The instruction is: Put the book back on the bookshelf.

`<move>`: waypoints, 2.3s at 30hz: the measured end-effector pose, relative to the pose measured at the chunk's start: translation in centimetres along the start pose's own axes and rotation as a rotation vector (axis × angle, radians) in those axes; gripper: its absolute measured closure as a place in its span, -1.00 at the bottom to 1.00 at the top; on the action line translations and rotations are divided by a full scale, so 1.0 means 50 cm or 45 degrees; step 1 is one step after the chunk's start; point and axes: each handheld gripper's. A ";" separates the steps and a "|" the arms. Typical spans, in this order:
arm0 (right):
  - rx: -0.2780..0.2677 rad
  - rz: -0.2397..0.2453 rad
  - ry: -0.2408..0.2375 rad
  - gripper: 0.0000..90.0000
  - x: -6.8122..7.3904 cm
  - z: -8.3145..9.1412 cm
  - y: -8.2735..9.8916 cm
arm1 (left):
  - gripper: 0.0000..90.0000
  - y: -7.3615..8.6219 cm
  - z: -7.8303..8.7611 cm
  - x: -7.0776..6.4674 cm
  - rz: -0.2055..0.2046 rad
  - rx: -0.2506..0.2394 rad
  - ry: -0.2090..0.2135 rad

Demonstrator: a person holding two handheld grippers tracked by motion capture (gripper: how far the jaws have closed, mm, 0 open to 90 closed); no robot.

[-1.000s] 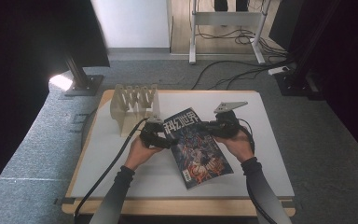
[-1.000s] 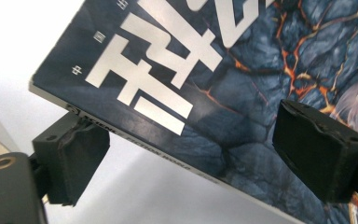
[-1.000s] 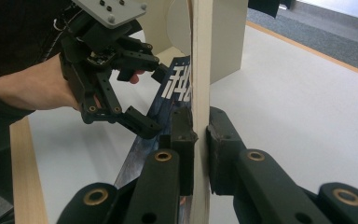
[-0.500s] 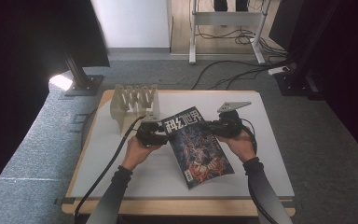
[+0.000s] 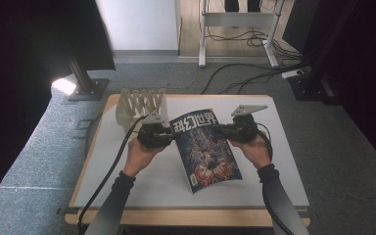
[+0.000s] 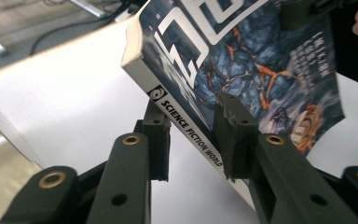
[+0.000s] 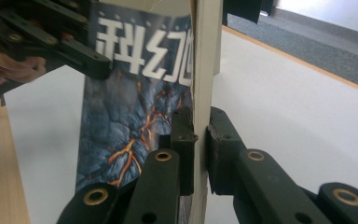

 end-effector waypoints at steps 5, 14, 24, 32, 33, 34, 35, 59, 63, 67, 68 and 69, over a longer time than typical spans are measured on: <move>-0.017 0.005 0.022 0.80 -0.001 0.008 -0.003 | 0.60 -0.021 0.023 -0.022 -0.073 -0.031 -0.017; -0.073 0.026 0.072 0.80 -0.002 0.019 -0.002 | 0.78 -0.038 0.057 -0.048 -0.185 -0.108 -0.024; -0.087 0.028 0.047 0.80 -0.004 0.035 0.017 | 0.46 -0.031 0.015 -0.062 -0.217 -0.045 0.001; -0.100 0.022 0.026 0.79 -0.009 0.048 0.033 | 0.37 -0.034 -0.030 -0.040 -0.179 0.009 0.086; -0.102 0.018 0.025 0.79 -0.010 0.048 0.034 | 0.41 -0.034 -0.033 -0.039 -0.183 0.009 0.078; -0.104 0.017 0.026 0.79 -0.011 0.050 0.036 | 0.49 -0.036 -0.034 -0.038 -0.185 0.008 0.070; -0.109 0.015 0.026 0.79 -0.013 0.051 0.039 | 0.58 -0.038 -0.035 -0.037 -0.184 0.010 0.065; 0.025 -0.030 0.167 -0.15 -0.034 0.019 0.128 | 0.84 -0.032 0.060 0.003 -0.087 0.018 0.043; 0.068 -0.076 0.198 -0.36 -0.034 -0.004 0.166 | 0.84 -0.025 0.089 0.011 -0.062 0.016 0.006; 0.116 -0.111 0.234 -0.60 -0.034 -0.026 0.207 | 0.84 -0.016 0.121 0.025 -0.027 0.006 -0.027; 0.131 -0.117 0.244 -0.66 -0.034 -0.031 0.216 | 0.84 -0.013 0.129 0.028 -0.018 0.000 -0.041; 0.151 -0.124 0.254 -0.69 -0.035 -0.036 0.225 | 0.84 -0.011 0.138 0.030 -0.014 -0.009 -0.058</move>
Point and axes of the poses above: each handheld gripper's, and its own axes: z roughly backward along the jaws, y roughly out of its underside, x roughly to its left, and after that the axes turned 2 degrees about z, right-handed
